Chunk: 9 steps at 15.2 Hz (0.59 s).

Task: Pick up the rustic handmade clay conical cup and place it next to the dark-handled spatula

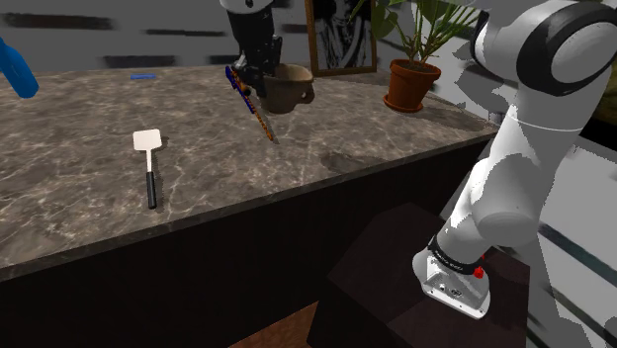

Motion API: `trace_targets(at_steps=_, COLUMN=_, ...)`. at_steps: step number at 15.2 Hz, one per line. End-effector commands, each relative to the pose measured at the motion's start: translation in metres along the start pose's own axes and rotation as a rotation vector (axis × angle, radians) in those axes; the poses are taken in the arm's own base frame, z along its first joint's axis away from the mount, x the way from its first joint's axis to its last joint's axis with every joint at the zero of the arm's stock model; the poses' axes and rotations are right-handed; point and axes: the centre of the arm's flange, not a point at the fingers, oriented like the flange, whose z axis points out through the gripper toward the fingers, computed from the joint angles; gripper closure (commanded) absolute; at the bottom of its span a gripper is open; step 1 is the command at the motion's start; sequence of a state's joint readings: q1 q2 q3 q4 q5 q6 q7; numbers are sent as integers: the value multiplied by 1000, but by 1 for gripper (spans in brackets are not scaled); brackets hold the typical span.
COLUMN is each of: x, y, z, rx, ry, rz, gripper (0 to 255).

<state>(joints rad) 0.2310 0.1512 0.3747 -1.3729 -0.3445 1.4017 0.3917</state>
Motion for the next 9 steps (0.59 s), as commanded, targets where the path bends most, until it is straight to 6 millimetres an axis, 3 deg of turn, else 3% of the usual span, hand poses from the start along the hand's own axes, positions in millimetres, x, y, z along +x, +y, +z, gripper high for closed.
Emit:
trace_targets(at_steps=1, x=0, y=-5, z=10, rx=0, ry=1, rz=1, gripper=255)
trace_targets(at_steps=9, x=-1, y=-18, z=51, rx=0, ry=1, rz=1, gripper=255)
